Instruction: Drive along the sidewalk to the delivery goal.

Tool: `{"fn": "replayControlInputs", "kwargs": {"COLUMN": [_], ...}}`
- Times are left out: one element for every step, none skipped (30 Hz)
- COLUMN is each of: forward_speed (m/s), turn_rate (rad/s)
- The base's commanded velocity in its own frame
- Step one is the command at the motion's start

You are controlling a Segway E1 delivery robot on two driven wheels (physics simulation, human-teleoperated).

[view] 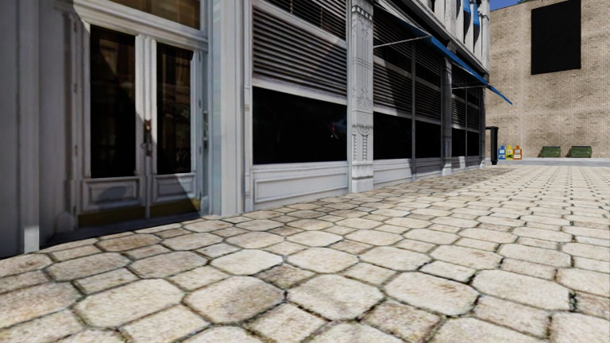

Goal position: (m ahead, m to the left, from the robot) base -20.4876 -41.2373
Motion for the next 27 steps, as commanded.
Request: {"fn": "replayControlInputs", "kwargs": {"forward_speed": [0.0,0.0,0.0,0.0,0.0,0.0,0.0,0.0,0.0,0.0,0.0,0.0,0.0,0.0,0.0,0.0,0.0,0.0,0.0,0.0,0.0,0.0,0.0,0.0,0.0,0.0,0.0], "turn_rate": [0.0,0.0,0.0,0.0,0.0,0.0,0.0,0.0,0.0,0.0,0.0,0.0,0.0,0.0,0.0,0.0,0.0,0.0,0.0,0.0,0.0,0.0,0.0,0.0,0.0,0.0,0.0]}}
